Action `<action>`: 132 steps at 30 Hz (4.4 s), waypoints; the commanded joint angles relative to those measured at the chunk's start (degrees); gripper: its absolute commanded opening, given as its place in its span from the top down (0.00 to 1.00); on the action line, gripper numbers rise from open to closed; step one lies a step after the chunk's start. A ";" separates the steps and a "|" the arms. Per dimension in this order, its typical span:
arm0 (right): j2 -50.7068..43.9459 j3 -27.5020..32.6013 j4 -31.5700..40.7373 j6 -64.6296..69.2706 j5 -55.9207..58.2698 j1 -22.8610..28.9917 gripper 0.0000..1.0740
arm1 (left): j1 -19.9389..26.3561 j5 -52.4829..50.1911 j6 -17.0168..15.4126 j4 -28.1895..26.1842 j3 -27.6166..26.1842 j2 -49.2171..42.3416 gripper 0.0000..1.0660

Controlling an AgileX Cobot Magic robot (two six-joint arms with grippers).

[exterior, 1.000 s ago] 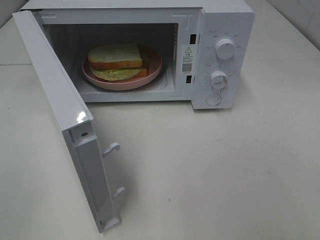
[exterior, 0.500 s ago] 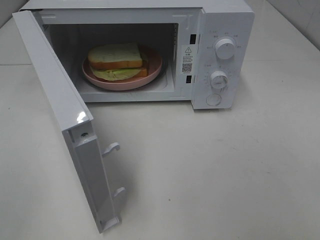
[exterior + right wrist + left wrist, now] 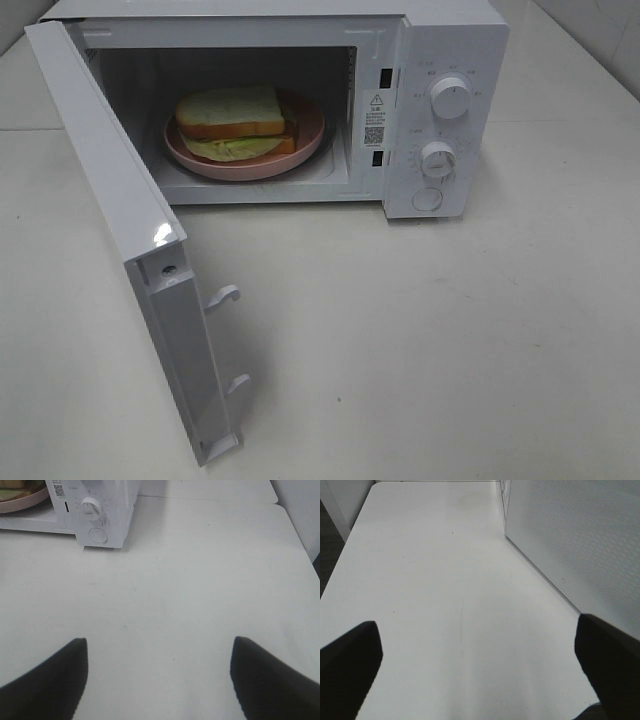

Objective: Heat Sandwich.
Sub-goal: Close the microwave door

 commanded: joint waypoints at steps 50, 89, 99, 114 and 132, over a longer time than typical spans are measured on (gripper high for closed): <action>-1.66 0.00 0.11 -0.57 -0.52 -0.23 0.30 | -0.29 -59.82 1.55 0.63 7.91 46.52 1.00; -1.66 0.00 0.11 -0.52 -0.52 -0.23 0.30 | -4.24 -104.11 -13.01 27.39 8.82 80.39 1.00; -1.66 0.00 0.11 -0.52 -0.52 -0.23 0.30 | -12.89 -104.34 -11.17 22.63 5.84 85.94 1.00; -1.66 0.00 0.11 -0.52 -0.52 -0.23 0.30 | -23.26 -104.16 -5.50 12.26 -0.46 92.13 1.00; -1.66 0.00 0.11 -0.52 -0.52 -0.23 0.30 | -33.35 -103.30 -2.29 1.95 -10.03 99.06 1.00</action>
